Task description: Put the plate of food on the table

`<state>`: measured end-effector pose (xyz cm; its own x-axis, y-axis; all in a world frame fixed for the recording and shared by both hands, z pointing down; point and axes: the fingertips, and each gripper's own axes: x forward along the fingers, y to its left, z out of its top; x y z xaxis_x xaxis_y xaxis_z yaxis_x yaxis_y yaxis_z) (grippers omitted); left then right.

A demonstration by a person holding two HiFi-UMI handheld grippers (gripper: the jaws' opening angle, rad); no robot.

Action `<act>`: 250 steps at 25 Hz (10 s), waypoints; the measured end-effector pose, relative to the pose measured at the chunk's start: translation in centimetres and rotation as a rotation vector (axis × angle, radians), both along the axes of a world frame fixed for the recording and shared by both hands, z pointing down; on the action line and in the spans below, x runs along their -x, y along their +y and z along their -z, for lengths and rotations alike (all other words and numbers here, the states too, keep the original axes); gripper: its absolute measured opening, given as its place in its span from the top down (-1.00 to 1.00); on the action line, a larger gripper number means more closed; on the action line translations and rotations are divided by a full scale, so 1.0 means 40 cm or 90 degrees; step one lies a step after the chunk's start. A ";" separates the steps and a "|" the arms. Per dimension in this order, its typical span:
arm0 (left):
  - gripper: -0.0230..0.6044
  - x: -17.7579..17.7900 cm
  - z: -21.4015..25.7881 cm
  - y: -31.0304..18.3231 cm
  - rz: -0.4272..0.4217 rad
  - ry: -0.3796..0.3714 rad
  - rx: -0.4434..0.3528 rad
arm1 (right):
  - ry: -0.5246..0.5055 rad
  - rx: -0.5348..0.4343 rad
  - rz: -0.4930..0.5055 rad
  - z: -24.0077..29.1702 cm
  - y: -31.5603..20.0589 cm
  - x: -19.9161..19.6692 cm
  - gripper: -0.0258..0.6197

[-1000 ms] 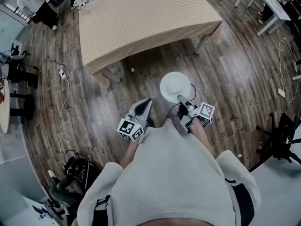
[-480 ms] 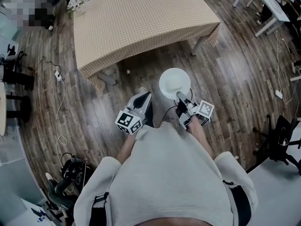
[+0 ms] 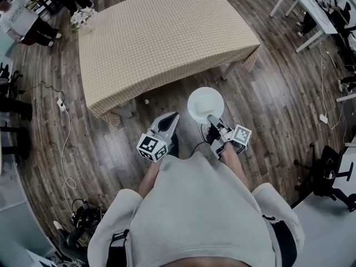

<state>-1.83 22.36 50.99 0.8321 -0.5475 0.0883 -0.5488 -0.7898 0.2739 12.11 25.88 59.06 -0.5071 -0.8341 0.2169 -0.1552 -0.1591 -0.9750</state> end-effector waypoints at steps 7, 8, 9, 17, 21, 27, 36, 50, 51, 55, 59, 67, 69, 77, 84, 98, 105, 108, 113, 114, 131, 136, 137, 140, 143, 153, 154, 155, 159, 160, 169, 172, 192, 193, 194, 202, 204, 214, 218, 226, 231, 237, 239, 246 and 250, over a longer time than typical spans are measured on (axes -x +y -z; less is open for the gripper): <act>0.90 0.040 0.028 -0.216 -0.013 0.002 0.005 | -0.006 0.011 -0.009 0.030 -0.218 0.059 0.86; 0.90 0.048 0.037 -0.251 -0.016 0.001 0.001 | -0.007 0.010 -0.009 0.036 -0.255 0.070 0.86; 0.90 0.059 0.043 -0.286 -0.018 0.000 -0.003 | -0.007 0.009 -0.009 0.040 -0.292 0.084 0.86; 0.90 0.158 0.051 -0.544 -0.015 0.011 -0.006 | 0.013 0.006 0.003 0.051 -0.562 0.177 0.86; 0.90 0.184 0.040 -0.615 -0.016 0.020 0.008 | 0.021 0.011 0.003 0.048 -0.632 0.206 0.86; 0.90 0.174 0.017 -0.665 -0.021 0.021 0.022 | 0.018 0.025 0.002 0.023 -0.680 0.203 0.86; 0.90 0.149 0.003 -0.757 -0.014 0.014 0.027 | 0.002 0.035 0.009 -0.002 -0.777 0.186 0.86; 0.90 -0.003 0.035 -0.986 0.079 -0.005 0.005 | -0.012 -0.005 0.088 0.029 -1.050 0.021 0.87; 0.90 -0.014 0.035 -0.992 0.088 -0.008 0.005 | -0.014 -0.006 0.096 0.030 -1.061 0.008 0.87; 0.90 -0.044 0.028 -1.017 0.126 -0.014 0.009 | -0.016 -0.003 0.127 0.016 -1.105 -0.033 0.87; 0.90 -0.039 0.008 -1.030 0.147 -0.022 0.022 | -0.027 0.008 0.142 -0.005 -1.128 -0.033 0.87; 0.90 -0.016 -0.013 -1.062 0.157 -0.034 0.041 | -0.042 0.045 0.140 -0.043 -1.131 -0.020 0.87; 0.90 -0.009 -0.026 -1.069 0.154 -0.035 0.049 | -0.044 0.057 0.136 -0.060 -1.128 -0.011 0.87; 0.90 0.044 -0.116 -1.087 0.141 -0.032 0.105 | -0.040 0.110 0.119 -0.148 -1.116 0.037 0.87; 0.90 0.042 -0.160 -1.108 0.134 -0.042 0.126 | -0.046 0.134 0.120 -0.196 -1.097 0.037 0.87; 0.90 0.048 -0.193 -1.134 0.139 -0.041 0.143 | -0.033 0.140 0.130 -0.246 -1.155 0.030 0.87; 0.90 0.050 -0.191 -1.163 0.142 -0.038 0.146 | -0.020 0.124 0.139 -0.266 -1.302 0.033 0.87; 0.90 0.052 -0.188 -1.170 0.148 -0.035 0.148 | -0.021 0.114 0.142 -0.273 -1.387 0.052 0.87; 0.90 0.059 -0.188 -1.173 0.155 -0.029 0.155 | -0.019 0.094 0.146 -0.270 -1.529 0.095 0.87; 0.90 0.062 -0.189 -1.172 0.156 -0.028 0.157 | -0.023 0.091 0.145 -0.270 -1.553 0.104 0.87; 0.90 0.127 -0.181 -1.190 0.190 -0.016 0.162 | -0.035 0.113 0.125 -0.303 -1.783 0.191 0.86; 0.90 0.131 -0.181 -1.193 0.192 -0.017 0.161 | -0.031 0.140 0.113 -0.323 -1.789 0.186 0.85; 0.90 0.130 -0.181 -1.193 0.192 -0.016 0.161 | -0.030 0.148 0.112 -0.324 -1.790 0.186 0.85; 0.90 0.127 -0.177 -1.192 0.193 -0.015 0.159 | -0.022 0.166 0.116 -0.327 -1.789 0.186 0.85; 0.90 0.123 -0.171 -1.188 0.196 -0.014 0.158 | -0.018 0.192 0.112 -0.329 -1.786 0.181 0.87; 0.90 0.131 -0.162 -1.177 0.197 -0.008 0.164 | 0.075 0.210 0.140 -0.332 -1.784 0.178 0.83; 0.90 0.135 -0.162 -1.176 0.197 -0.007 0.164 | 0.083 0.198 0.148 -0.328 -1.786 0.181 0.79; 0.90 0.138 -0.162 -1.176 0.198 -0.007 0.164 | 0.087 0.184 0.158 -0.324 -1.788 0.186 0.71; 0.90 0.141 -0.166 -1.171 0.195 -0.006 0.170 | 0.133 0.132 0.219 -0.309 -1.785 0.200 0.64; 0.90 0.139 -0.165 -1.170 0.194 -0.004 0.170 | 0.161 0.117 0.239 -0.307 -1.782 0.202 0.64; 0.90 0.139 -0.162 -1.167 0.182 0.007 0.176 | 0.449 0.014 0.410 -0.298 -1.754 0.211 0.53; 0.90 0.133 -0.163 -1.164 0.174 0.008 0.177 | 0.536 -0.009 0.443 -0.302 -1.746 0.203 0.46; 0.90 0.121 -0.160 -1.158 0.173 0.016 0.178 | 0.525 -0.094 0.566 -0.290 -1.710 0.243 0.02; 0.90 0.121 -0.158 -1.157 0.174 0.016 0.178 | 0.557 -0.103 0.582 -0.293 -1.705 0.242 0.04; 0.90 0.120 -0.157 -1.156 0.174 0.017 0.177 | 0.596 -0.108 0.593 -0.297 -1.699 0.236 0.08; 0.90 0.105 -0.146 -1.149 0.172 0.018 0.170 | 0.772 -0.124 0.643 -0.312 -1.667 0.202 0.24; 0.90 0.103 -0.143 -1.150 0.172 0.019 0.167 | 0.769 -0.116 0.637 -0.310 -1.660 0.193 0.33; 0.90 0.048 -0.107 -1.112 0.161 0.013 0.138 | 0.768 -0.125 0.559 -0.249 -1.599 0.111 0.86; 0.90 0.021 -0.084 -1.091 0.164 0.006 0.118 | 0.718 -0.151 0.502 -0.198 -1.563 0.092 0.92; 0.90 -0.028 -0.059 -1.017 0.176 -0.019 0.090 | 0.617 -0.168 0.407 -0.134 -1.476 0.023 0.92; 0.90 -0.037 -0.024 -1.014 0.169 -0.021 0.059 | 0.545 -0.175 0.330 -0.062 -1.430 -0.013 0.92; 0.90 -0.036 -0.005 -0.987 0.148 -0.007 0.038 | 0.377 -0.184 0.246 0.015 -1.351 -0.012 0.92; 0.90 -0.019 0.002 -0.973 0.143 0.000 0.032 | 0.306 -0.185 0.208 0.049 -1.322 0.002 0.92; 0.90 0.115 0.018 -0.856 0.119 0.008 0.015 | 0.348 -0.212 0.159 0.109 -1.149 0.108 0.92; 0.90 0.181 -0.002 -0.775 0.090 0.007 0.021 | 0.389 -0.198 0.147 0.103 -1.019 0.174 0.92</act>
